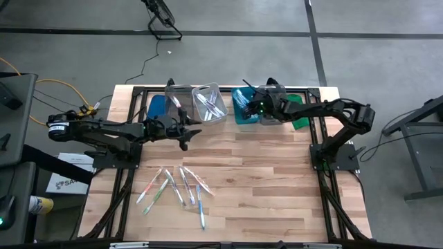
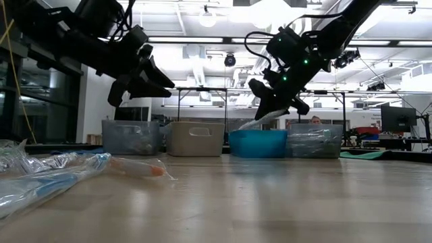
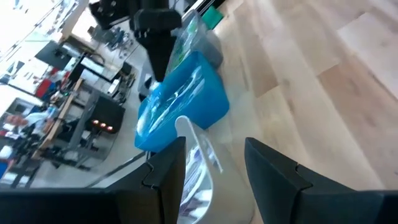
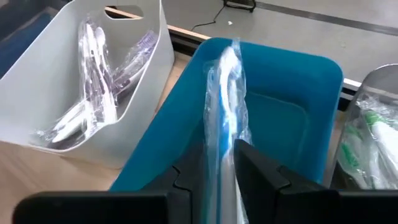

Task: Pick & Place Toothbrushes
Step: Put the blue toothbrush into the blue bin

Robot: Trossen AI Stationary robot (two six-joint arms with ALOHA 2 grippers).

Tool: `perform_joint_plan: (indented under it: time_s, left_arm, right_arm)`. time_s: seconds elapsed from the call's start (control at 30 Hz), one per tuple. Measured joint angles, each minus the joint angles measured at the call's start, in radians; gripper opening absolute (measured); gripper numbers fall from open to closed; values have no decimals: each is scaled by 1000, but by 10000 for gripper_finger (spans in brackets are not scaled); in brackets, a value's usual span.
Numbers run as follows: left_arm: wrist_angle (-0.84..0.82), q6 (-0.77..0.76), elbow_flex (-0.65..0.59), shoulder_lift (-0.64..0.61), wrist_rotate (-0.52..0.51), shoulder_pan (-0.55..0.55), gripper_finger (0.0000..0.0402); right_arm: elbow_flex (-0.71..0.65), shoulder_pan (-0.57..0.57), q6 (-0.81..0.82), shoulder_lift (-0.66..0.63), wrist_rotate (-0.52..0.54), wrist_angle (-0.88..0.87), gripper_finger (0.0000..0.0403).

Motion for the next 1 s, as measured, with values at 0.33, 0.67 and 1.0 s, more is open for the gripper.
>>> perform_joint_plan:
  time_s: [0.33, 0.67, 1.0]
  left_arm:
    - [0, -1, 0, 0, 23, 0, 158]
    - [0, 0, 1, 0, 23, 0, 158]
    - [0, 2, 1, 0, 22, 0, 158]
  right_arm:
    - [0, -12, 11, -20, -34, 14, 163]
    - [0, -58, -20, -73, -209, 6, 77]
    - [48, -69, -91, -72, -291, -123, 3]
